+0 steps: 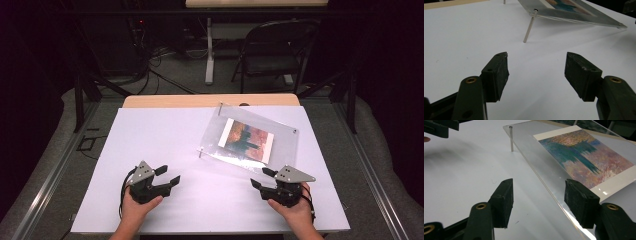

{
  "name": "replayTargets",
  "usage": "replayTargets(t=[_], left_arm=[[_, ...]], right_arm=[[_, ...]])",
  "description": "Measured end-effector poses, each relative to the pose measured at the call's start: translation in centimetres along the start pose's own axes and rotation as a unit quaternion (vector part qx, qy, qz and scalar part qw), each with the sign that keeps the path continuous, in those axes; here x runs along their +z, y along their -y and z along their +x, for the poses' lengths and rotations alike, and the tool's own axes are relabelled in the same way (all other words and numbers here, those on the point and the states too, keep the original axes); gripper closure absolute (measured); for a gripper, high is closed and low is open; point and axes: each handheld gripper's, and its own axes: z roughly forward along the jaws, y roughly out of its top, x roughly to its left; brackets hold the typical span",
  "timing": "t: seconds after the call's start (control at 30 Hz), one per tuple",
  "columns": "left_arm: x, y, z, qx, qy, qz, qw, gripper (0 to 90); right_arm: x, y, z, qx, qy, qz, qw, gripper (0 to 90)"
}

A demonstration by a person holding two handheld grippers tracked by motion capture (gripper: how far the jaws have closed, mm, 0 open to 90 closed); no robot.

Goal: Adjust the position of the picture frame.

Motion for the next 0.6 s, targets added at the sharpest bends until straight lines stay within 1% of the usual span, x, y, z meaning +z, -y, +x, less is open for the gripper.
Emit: replayTargets(t=[0.03,0.07,0.13,0.17,0.2,0.23,0.3,0.33,0.37,0.4,0.43,0.47,0.57,0.6], left_arm=[[0.0,0.0,0.0,0.0,0.0,0.0,1.0,35.6],[0.5,-0.3,0.2,-0.008,0.003,0.002,1.0,36.5],[0.8,-0.4,0.3,-0.012,0.004,0.006,0.9999,37.9],[1.4,-0.7,0.6,-0.021,0.006,0.013,0.9997,38.9],[1.4,-0.7,0.6,-0.021,0.006,0.013,0.9997,39.8],[1.7,-0.9,0.7,-0.026,0.009,0.011,0.9996,40.9],[2.3,-1.3,0.9,-0.031,0.013,0.011,0.9994,41.6],[2.7,-1.5,1.0,-0.029,0.013,0.01,0.9995,41.9],[3.3,-1.9,1.1,-0.03,0.016,0.011,0.9994,42.2],[3.3,-1.9,1.1,-0.03,0.016,0.011,0.9994,42.2],[3.7,-2.0,1.1,-0.031,0.016,0.011,0.9993,42.2],[4.4,-2.3,1.1,-0.028,0.016,0.012,0.9994,42.2],[5.3,-2.6,1.0,-0.022,0.017,0.016,0.9995,42.3],[5.3,-2.6,1.0,-0.022,0.017,0.016,0.9995,42.6]], right_arm=[[0.0,0.0,0.0,0.0,0.0,0.0,1.0,40.3],[-0.1,0.0,0.0,-0.001,0.0,-0.001,1.0,40.9],[-0.1,0.0,0.0,-0.001,0.0,-0.001,1.0,41.2],[-0.1,0.0,0.0,0.0,0.002,0.0,1.0,41.8],[-0.1,0.0,0.0,0.0,0.002,0.0,1.0,41.8],[-0.2,0.0,-0.2,0.003,0.001,-0.005,1.0,42.0],[-0.3,0.0,-0.2,0.005,0.001,-0.002,1.0,42.1],[-0.3,0.0,-0.3,0.008,0.001,-0.002,1.0,42.1],[-0.3,0.1,-0.4,0.012,0.0,-0.004,0.9999,42.1],[-0.3,0.1,-0.4,0.012,0.0,-0.004,0.9999,42.1],[-0.4,0.1,-0.6,0.015,0.0,-0.003,0.9999,42.0],[-0.4,0.1,-0.6,0.017,0.0,-0.003,0.9998,42.0],[-0.5,0.1,-0.8,0.022,0.002,-0.007,0.9997,42.0],[-0.5,0.1,-0.8,0.022,0.002,-0.007,0.9997,42.0]])
